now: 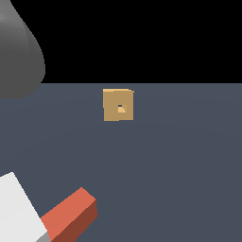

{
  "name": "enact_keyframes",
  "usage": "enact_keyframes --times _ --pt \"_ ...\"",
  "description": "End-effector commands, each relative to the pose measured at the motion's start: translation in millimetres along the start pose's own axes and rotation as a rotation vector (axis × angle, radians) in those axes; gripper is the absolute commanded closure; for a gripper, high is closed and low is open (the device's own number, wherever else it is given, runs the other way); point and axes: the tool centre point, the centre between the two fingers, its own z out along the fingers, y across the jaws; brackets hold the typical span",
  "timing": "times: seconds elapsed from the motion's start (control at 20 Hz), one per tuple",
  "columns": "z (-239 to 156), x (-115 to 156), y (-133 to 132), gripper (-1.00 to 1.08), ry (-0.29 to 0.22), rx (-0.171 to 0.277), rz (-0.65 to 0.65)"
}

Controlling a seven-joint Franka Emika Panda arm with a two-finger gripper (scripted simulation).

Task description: Insert the peg into the horizontal hole in a box.

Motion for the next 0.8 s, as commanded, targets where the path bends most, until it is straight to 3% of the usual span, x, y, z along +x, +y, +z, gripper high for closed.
enact_keyframes --times 0.0,0.4,0.75 --pt "0 0 0 1.08 0.0 0.0 0.0" --pt "0 4 0 1.08 0.001 0.0 -0.007" --pt "-5 49 2 1.08 0.0 -0.001 -0.085"
